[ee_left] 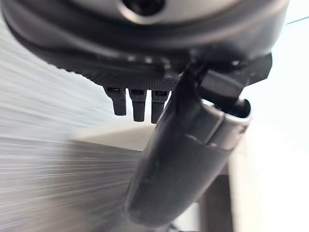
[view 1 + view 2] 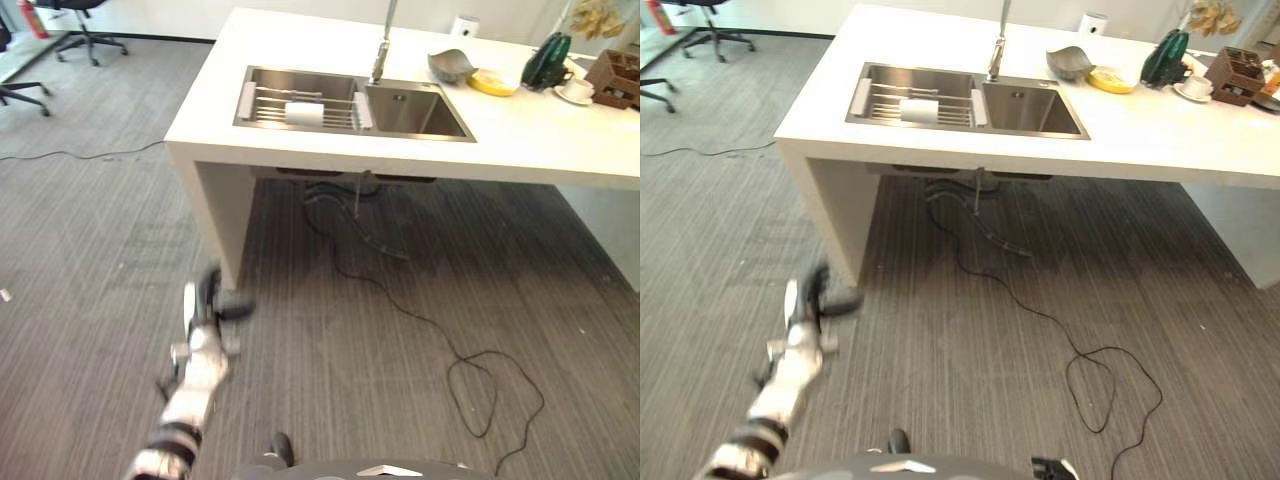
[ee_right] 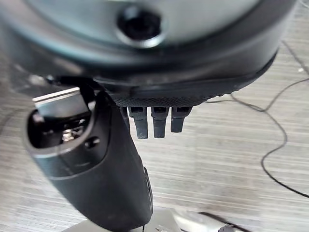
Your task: Place the dishes in the dishwasher.
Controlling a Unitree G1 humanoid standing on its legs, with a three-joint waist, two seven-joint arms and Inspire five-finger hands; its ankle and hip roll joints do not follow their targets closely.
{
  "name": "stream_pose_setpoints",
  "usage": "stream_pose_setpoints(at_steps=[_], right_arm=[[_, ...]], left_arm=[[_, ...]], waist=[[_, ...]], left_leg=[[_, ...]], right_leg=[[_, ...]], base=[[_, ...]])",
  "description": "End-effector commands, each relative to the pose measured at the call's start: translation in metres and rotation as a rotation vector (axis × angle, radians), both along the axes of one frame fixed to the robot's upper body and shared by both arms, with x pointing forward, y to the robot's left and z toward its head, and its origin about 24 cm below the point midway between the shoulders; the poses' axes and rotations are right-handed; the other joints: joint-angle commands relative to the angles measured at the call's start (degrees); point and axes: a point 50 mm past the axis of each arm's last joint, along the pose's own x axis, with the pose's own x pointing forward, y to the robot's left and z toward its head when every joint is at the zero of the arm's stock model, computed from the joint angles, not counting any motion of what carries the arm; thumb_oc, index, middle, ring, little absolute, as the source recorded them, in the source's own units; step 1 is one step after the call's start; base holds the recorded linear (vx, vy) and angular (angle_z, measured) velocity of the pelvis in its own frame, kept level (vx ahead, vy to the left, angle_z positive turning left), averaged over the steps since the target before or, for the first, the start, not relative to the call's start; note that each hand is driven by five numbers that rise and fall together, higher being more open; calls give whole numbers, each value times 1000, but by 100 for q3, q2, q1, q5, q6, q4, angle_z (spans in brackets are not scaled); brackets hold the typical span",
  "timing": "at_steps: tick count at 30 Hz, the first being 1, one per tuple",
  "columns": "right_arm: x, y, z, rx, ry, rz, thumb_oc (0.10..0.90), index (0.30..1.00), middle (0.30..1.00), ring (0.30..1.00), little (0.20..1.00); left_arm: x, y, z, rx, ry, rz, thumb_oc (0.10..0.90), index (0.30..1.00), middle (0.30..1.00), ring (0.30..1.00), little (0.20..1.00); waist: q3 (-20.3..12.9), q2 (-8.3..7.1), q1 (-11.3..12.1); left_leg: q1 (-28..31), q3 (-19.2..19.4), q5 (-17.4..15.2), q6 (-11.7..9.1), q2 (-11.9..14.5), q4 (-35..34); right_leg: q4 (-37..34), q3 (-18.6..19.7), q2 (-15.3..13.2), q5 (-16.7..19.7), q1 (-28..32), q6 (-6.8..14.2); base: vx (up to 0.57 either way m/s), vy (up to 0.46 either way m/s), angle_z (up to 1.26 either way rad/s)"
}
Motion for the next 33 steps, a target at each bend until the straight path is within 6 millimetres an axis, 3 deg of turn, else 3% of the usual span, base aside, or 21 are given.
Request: stream_pose_setpoints(at_steps=[1, 2, 3, 4, 5, 6, 7, 9, 12, 13, 17, 18, 19, 20, 21, 24, 25, 26, 27, 33], right_arm=[[52, -5, 13, -1, -172, 11, 800, 900, 900, 900, 900], [54, -6, 15, 1, -189, -7, 800, 900, 900, 900, 900], [54, -6, 15, 1, -189, -7, 800, 900, 900, 900, 900], [60, -10, 19, 5, -233, -53, 800, 900, 900, 900, 900], [60, -10, 19, 4, -232, -52, 800, 900, 900, 900, 900], [62, -16, 22, 6, -261, -85, 800, 900, 900, 900, 900], [60, -17, 21, 6, -252, -88, 800, 900, 900, 900, 900], [59, -21, 20, -19, -218, -48, 800, 900, 900, 900, 900], [52, -16, 15, -13, -183, -62, 800, 900, 900, 900, 900], [47, -16, 13, -13, -157, -57, 800, 900, 900, 900, 900], [36, -14, 9, -8, -95, -1, 800, 900, 900, 900, 900], [33, -21, 9, -14, -82, -14, 800, 900, 900, 900, 900], [33, -21, 9, -14, -82, -14, 800, 900, 900, 900, 900], [33, -32, 11, -27, -78, -33, 800, 900, 900, 900, 900], [34, -35, 12, -34, -74, -19, 800, 900, 900, 900, 900], [34, -38, 13, -47, -54, 17, 800, 900, 900, 900, 900], [30, -47, 14, -67, -36, -2, 800, 900, 900, 900, 900], [30, -47, 14, -67, -36, -2, 800, 900, 900, 900, 900], [26, -54, 15, -71, -39, -52, 800, 900, 900, 900, 900], [38, -43, 15, -48, -68, -31, 800, 900, 900, 900, 900]], left_arm=[[17, 21, 68, 261, -319, 72, 800, 900, 900, 900, 900], [15, 19, 96, 310, -443, 72, 800, 900, 900, 900, 900], [15, 19, 96, 310, -443, 72, 800, 900, 900, 900, 900], [5, 15, 130, 371, -620, 81, 800, 900, 900, 900, 900], [4, 15, 130, 371, -619, 83, 800, 900, 900, 900, 900], [0, 9, 153, 464, -727, 80, 800, 900, 900, 900, 900], [-1, 4, 157, 506, -734, 25, 800, 900, 900, 900, 900], [5, -2, 152, 586, -669, -51, 800, 900, 900, 900, 900], [1, -8, 148, 636, -650, -122, 800, 900, 900, 900, 900], [5, -3, 134, 652, -567, -140, 800, 900, 900, 900, 900], [6, 7, 128, 762, -474, -168, 800, 900, 900, 900, 900], [6, 7, 130, 896, -439, -218, 800, 900, 900, 900, 900], [6, 7, 130, 896, -439, -218, 800, 900, 900, 900, 900], [7, 7, 143, 1133, -433, -260, 800, 900, 900, 900, 900], [9, 1, 150, 1190, -435, -298, 800, 900, 900, 900, 900], [12, -4, 156, 1218, -448, -320, 800, 900, 900, 900, 900], [21, -10, 167, 1279, -456, -330, 800, 900, 900, 900, 900], [21, -10, 167, 1279, -456, -330, 800, 900, 900, 900, 900], [26, -19, 174, 1345, -483, -350, 800, 900, 900, 900, 900], [34, -14, 177, 1365, -430, -348, 800, 900, 900, 900, 900]], waist=[[108, 504, -108], [182, 579, -204], [182, 579, -204], [243, 700, -298], [238, 697, -318], [280, 745, -506], [211, 694, -645], [86, 644, -735], [8, 637, -650], [-90, 635, -649], [-205, 695, -605], [-154, 690, -609], [-154, 690, -609], [-1, 631, -612], [110, 577, -611], [115, 610, -584], [5, 639, -621], [5, 639, -621], [-102, 798, -643], [-286, 846, -738]], left_leg=[[-127, -124, 358, -785, 710, -154], [-11, -184, 261, -763, 729, -154], [-11, -184, 261, -763, 729, -154], [170, -277, 152, -792, 759, -154], [172, -291, 142, -792, 746, -154], [339, -339, 51, -876, 681, -154], [475, -431, -123, -980, 560, -154], [573, -616, -211, -1093, 529, -154], [655, -678, -183, -1085, 538, -154], [637, -706, -180, -1101, 528, -154], [711, -748, -98, -1193, 557, -145], [629, -758, -123, -1295, 569, 237], [629, -758, -123, -1295, 569, 237], [244, -723, -55, -1486, 632, 1151], [-12, -725, -12, -1592, 701, 1741], [-103, -723, 208, -1681, 884, 1632], [-77, -492, 219, -1625, 1079, 835], [-77, -492, 219, -1625, 1079, 835], [75, -641, 352, -1602, 1119, 124], [411, -317, 263, -1528, 1025, -154]], right_leg=[[-1455, -61, 236, 2271, 573, -130], [-1089, -54, 278, 2102, 265, -159], [-1089, -54, 278, 2102, 265, -159], [-1155, -118, 171, 1850, -227, -315], [-1139, -128, 155, 1825, -223, -315], [-1978, -98, 51, 1343, -479, -487], [-3489, 94, -17, 960, -408, -594], [-4927, 419, -28, 1087, -108, -583], [-5007, 504, 7, 1151, 185, -628], [-5242, 515, 26, 1185, 316, -686], [-5608, 297, -10, 1236, 658, -754], [-5774, 229, -69, 1241, 859, -798], [-5774, 229, -69, 1241, 859, -798], [-5846, 146, -131, 1206, 1004, -844], [-5855, 104, -160, 1191, 1054, -914], [-5918, 59, -179, 1117, 1174, -934], [-6052, -64, -253, 1106, 1286, -837], [-6052, -64, -253, 1106, 1286, -837], [-6113, -59, -273, 1060, 1270, -694], [-5958, -20, -354, 1112, 1210, -632]], base=[[311, 133, 30], [206, 92, 21], [325, 80, 10], [205, 42, 3], [450, 26, 5], [515, -124, 20], [643, -203, 40], [392, -161, 89], [99, -76, 76], [112, -128, 76], [187, -154, 15], [69, -88, -42], [80, -202, 20], [-10, -180, 64], [-10, -180, 64], [106, 6, 55], [132, 45, 23], [245, 154, 30], [113, 109, 7], [118, 105, -32]])
